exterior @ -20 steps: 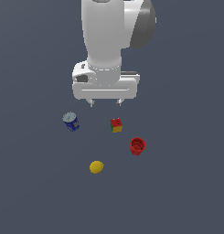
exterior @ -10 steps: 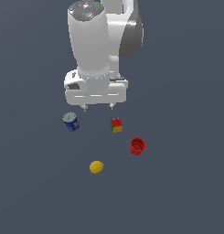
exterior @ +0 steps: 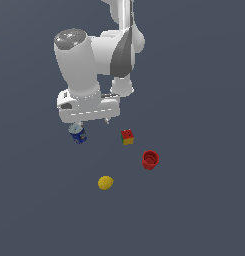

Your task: Pick up a designated object from a clutter of objects.

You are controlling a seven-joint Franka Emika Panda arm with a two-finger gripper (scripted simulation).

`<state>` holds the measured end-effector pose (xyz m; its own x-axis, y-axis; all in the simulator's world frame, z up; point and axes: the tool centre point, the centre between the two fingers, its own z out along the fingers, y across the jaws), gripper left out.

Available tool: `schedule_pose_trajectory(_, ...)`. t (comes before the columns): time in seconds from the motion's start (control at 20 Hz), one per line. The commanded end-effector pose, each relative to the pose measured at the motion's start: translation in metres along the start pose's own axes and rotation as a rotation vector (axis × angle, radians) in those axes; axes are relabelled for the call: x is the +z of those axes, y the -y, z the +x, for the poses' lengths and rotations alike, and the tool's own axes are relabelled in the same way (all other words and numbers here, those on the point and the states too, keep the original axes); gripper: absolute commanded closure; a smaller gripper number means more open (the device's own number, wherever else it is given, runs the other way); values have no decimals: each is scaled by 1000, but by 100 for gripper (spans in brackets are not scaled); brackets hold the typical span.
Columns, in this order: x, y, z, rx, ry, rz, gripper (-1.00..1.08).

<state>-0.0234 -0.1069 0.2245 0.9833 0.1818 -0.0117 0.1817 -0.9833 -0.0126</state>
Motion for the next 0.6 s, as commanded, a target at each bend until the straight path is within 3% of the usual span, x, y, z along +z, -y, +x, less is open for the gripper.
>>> schedule_pose_trajectory(0.0,13,-14,-9,-28,-3,2,-92)
schedule_pose_trajectory(0.55,64,-72,-55,-144,-11,-1,-92)
